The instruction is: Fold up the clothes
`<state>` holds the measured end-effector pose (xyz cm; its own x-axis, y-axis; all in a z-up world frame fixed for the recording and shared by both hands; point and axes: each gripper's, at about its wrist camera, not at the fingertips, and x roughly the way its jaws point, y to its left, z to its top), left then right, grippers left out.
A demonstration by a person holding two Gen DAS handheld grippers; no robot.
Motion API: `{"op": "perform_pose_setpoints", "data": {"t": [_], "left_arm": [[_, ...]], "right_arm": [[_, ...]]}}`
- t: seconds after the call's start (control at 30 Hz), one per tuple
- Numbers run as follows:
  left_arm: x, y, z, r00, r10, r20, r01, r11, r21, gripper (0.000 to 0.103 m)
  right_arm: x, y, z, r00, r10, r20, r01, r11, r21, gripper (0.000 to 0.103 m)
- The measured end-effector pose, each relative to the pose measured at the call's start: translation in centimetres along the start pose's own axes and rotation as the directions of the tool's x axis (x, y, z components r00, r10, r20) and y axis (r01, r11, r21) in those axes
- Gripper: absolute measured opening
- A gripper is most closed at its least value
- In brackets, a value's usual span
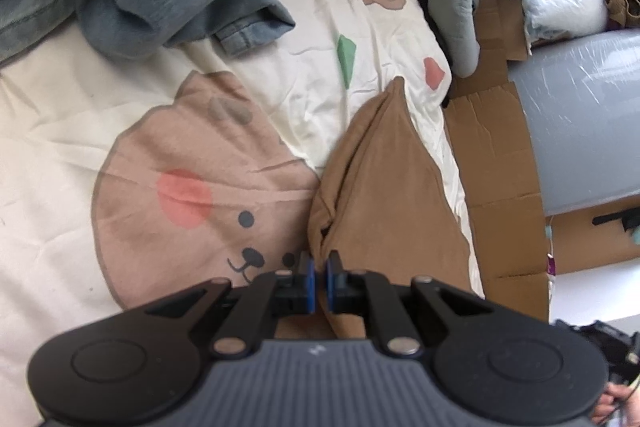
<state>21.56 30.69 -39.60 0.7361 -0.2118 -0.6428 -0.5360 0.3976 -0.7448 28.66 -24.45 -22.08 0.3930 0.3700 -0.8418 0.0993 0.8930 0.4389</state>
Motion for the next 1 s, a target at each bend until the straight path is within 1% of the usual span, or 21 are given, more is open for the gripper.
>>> {"op": "perform_pose_setpoints", "data": {"t": [0.17,0.27,0.37,0.5,0.53,0.63,0.7,0.77,0.87,0.9,0.93,1.0], "left_arm": [[0.1,0.6,-0.2,1.0,-0.006,-0.004,0.006,1.0,0.0,0.006],[0.1,0.7,-0.2,1.0,-0.004,-0.01,0.005,1.0,0.012,0.006],[0.0,0.6,-0.2,1.0,-0.005,-0.009,0.005,1.0,0.021,0.006],[0.0,0.6,-0.5,1.0,-0.002,-0.01,0.002,1.0,0.02,0.006],[0.0,0.7,-0.6,1.0,-0.001,-0.01,0.001,1.0,0.019,0.006],[0.0,1.0,-0.9,1.0,0.008,-0.014,-0.007,1.0,0.009,0.006],[0.1,1.3,-1.0,1.0,0.019,-0.018,-0.019,1.0,0.005,0.006],[0.2,1.5,-0.9,0.999,0.026,-0.018,-0.026,1.0,-0.001,0.006],[0.3,1.7,-0.8,0.999,0.034,-0.02,-0.034,0.999,-0.002,0.006],[0.3,1.7,-0.8,0.999,0.036,-0.02,-0.036,0.999,0.0,0.006],[0.4,1.7,-0.8,0.999,0.038,-0.02,-0.038,0.999,0.002,0.006],[0.4,1.7,-0.9,0.999,0.036,-0.017,-0.036,0.999,0.001,0.006]], "right_arm": [[3.7,0.3,-4.0,1.0,-0.021,-0.013,0.02,1.0,-0.01,0.041],[5.6,0.7,-6.1,0.998,-0.059,-0.031,0.058,0.997,-0.044,0.04],[7.3,1.3,-7.6,0.996,-0.085,-0.039,0.081,0.992,-0.096,0.039],[9.5,1.9,-9.1,0.993,-0.109,-0.041,0.102,0.985,-0.139,0.039],[10.1,2.1,-9.5,0.992,-0.115,-0.041,0.108,0.982,-0.157,0.035],[11.2,2.6,-10.6,0.991,-0.133,-0.022,0.125,0.969,-0.214,0.032],[12.1,2.4,-11.5,0.989,-0.139,-0.051,0.126,0.971,-0.202,0.029],[12.7,2.0,-12.6,0.987,-0.145,-0.063,0.131,0.974,-0.187,0.029],[13.5,1.9,-14.6,0.983,-0.161,-0.083,0.14,0.966,-0.218,0.027],[13.7,1.8,-15.3,0.982,-0.169,-0.087,0.144,0.961,-0.237,0.024],[13.7,1.7,-16.0,0.981,-0.173,-0.084,0.147,0.957,-0.252,0.022],[13.5,1.2,-17.1,0.984,-0.163,-0.071,0.14,0.956,-0.256,0.022]]}}
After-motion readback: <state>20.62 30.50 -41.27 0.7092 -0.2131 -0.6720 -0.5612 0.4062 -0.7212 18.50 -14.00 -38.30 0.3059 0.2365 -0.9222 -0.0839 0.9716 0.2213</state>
